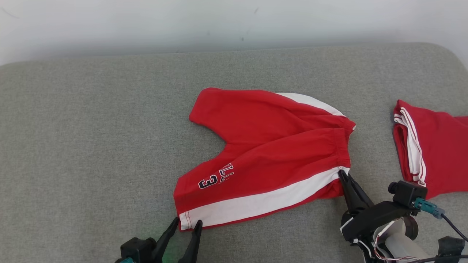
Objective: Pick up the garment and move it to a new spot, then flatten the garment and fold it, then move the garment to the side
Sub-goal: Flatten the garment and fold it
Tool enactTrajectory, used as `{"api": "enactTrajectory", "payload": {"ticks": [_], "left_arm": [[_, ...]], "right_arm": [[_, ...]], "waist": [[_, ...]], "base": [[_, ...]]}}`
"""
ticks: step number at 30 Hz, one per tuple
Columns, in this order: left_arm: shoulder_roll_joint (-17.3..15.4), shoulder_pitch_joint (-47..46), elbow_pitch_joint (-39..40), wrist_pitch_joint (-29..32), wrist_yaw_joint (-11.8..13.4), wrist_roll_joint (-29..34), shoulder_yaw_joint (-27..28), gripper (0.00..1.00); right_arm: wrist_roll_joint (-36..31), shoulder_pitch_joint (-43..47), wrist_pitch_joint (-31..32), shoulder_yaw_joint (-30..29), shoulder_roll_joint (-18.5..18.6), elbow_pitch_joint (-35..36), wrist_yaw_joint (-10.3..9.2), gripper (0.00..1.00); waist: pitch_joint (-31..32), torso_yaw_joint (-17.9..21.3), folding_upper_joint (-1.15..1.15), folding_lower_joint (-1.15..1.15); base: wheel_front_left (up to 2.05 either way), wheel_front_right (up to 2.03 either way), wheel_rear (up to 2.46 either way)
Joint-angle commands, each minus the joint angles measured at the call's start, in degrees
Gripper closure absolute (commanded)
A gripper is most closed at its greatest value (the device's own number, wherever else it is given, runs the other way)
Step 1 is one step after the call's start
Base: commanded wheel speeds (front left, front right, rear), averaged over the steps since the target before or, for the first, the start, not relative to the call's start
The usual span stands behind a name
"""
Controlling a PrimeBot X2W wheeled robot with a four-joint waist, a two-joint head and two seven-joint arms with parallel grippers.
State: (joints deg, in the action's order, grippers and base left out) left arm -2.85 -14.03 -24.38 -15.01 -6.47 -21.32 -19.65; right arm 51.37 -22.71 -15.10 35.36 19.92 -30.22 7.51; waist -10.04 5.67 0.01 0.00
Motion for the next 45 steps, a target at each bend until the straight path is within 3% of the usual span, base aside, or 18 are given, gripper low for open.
{"api": "enactTrajectory", "payload": {"ticks": [1,6,7,8,10,19,26,36,45], "left_arm": [[-0.10,-0.04,-0.55,-0.21,-0.10,-0.32,-0.25,0.00],[-0.08,-0.84,-1.42,-0.12,-0.42,-1.90,-0.92,0.00],[-0.09,-1.15,-1.17,-0.12,-0.41,-1.76,-0.86,0.04],[-0.09,-1.31,-0.90,-0.12,-0.47,-1.56,-0.79,0.42],[-0.10,-1.32,-0.12,-0.13,-0.58,-0.77,-0.66,1.00],[-0.13,0.07,5.23,-0.13,-0.79,2.29,2.05,1.00],[-0.52,-6.35,9.92,-0.14,-0.95,8.00,5.54,1.00],[-12.74,-27.51,8.60,-0.13,-0.96,10.81,-0.27,1.00],[-18.56,-42.37,1.40,-0.13,-0.96,10.83,-7.42,1.00]], "right_arm": [[-0.61,0.39,-0.03,0.15,0.21,0.23,-0.05,1.00],[-0.80,-0.03,-0.03,0.73,0.30,0.52,-0.05,1.00],[-0.77,-0.07,-0.03,0.75,0.28,0.54,-0.05,1.00],[-0.78,-0.08,-0.03,0.81,0.27,0.55,-0.05,1.00],[-0.80,-0.05,-0.03,0.81,0.31,0.51,-0.05,1.00],[-2.38,0.08,-0.03,-1.48,0.30,2.32,-0.05,1.00],[-5.66,-2.86,-0.03,-4.79,0.32,7.19,-0.04,1.00],[-8.90,-17.59,-0.03,-4.81,-0.03,7.42,-0.04,1.00],[-11.43,-29.50,-0.03,-3.52,0.62,2.85,-0.04,1.00]], "waist": [[-0.03,0.10,-0.01,0.00],[-0.09,0.36,-0.01,0.00],[-0.09,0.38,-0.01,0.00],[-0.10,0.38,-0.01,0.00],[-0.09,0.29,-0.01,0.00],[1.66,-0.78,-0.01,0.00],[4.91,-2.04,-0.01,0.00],[7.36,-1.78,-0.01,0.00],[6.21,-2.15,-0.01,0.00]], "base": [[0.00,0.00,0.00],[0.00,0.00,0.00],[0.00,0.00,0.00],[0.00,0.00,0.00],[0.00,0.00,0.00],[0.00,0.00,0.00],[0.00,0.00,0.00],[0.00,0.00,0.00],[0.00,0.00,0.00]]}}
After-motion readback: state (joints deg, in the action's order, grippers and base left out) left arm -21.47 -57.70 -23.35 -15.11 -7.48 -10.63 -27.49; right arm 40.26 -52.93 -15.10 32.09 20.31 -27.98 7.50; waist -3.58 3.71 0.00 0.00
